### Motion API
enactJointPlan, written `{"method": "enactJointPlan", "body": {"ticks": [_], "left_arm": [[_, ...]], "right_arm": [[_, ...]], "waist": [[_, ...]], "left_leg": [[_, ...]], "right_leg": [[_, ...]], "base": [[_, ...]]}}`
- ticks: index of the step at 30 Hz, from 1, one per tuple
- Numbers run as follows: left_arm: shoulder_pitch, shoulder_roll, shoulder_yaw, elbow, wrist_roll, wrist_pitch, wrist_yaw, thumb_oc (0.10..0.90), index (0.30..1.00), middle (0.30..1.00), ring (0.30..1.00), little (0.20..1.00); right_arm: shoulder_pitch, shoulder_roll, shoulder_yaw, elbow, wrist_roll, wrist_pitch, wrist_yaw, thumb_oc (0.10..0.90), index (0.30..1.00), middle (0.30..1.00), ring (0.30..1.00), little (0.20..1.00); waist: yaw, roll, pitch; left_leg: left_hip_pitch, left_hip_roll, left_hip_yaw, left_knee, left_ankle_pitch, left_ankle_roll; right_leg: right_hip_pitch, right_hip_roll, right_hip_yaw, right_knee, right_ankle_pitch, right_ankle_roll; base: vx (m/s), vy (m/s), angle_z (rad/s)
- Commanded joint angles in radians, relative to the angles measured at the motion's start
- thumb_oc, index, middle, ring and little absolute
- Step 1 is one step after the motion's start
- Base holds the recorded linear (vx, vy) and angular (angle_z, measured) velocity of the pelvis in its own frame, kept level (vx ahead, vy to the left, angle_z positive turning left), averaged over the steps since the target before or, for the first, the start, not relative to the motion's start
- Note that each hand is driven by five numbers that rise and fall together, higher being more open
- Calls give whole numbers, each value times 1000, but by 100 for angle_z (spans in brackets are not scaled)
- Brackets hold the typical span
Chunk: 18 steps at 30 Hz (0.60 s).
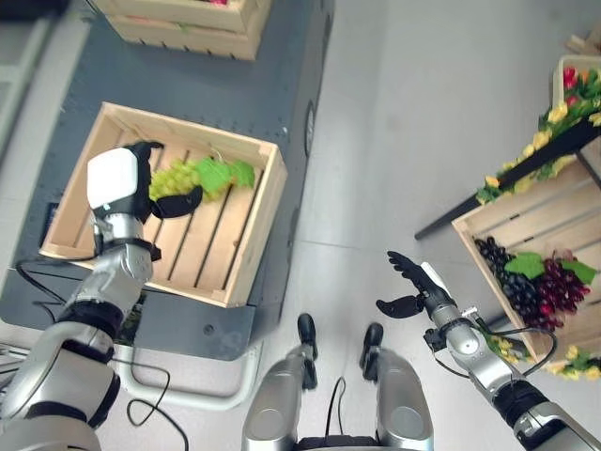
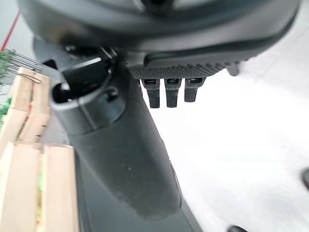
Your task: Pick up the fruits from the basket on one side to the basket on the other side
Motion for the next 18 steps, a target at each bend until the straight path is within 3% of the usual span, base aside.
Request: {"method": "enactJointPlan", "body": {"ticks": [1,4,9,18], "left_arm": [[-168,132,-25,-12,-14,52,62,800,900,900,900,900],[-266,136,-110,1,45,84,64,800,900,900,900,900],[-375,151,-182,48,19,122,25,800,900,900,900,900],[-455,165,-196,94,36,151,23,800,900,900,900,900]], "right_arm": [[-50,-30,18,-93,33,-83,13,800,900,900,900,900],[-109,-51,28,-87,62,-62,9,800,900,900,900,900],[-133,-68,22,-76,61,-63,11,800,900,900,900,900],[-95,-71,0,-89,56,-74,-8,800,900,900,900,900]], "waist": [[-12,8,-5],[-19,1,-5],[-27,-6,-5],[-39,-20,-5]], "left_leg": [[-58,41,13,185,-184,-46],[-136,45,8,216,-177,-66],[-193,55,9,234,-178,-69],[-278,70,14,298,-199,-57]], "right_leg": [[-53,35,53,38,-29,-3],[-106,52,43,52,-47,-18],[-175,56,21,103,-67,-36],[-282,50,11,213,-96,-54]], "base": [[-78,-77,20],[-73,-51,20],[-57,9,18],[-32,58,9]]}}
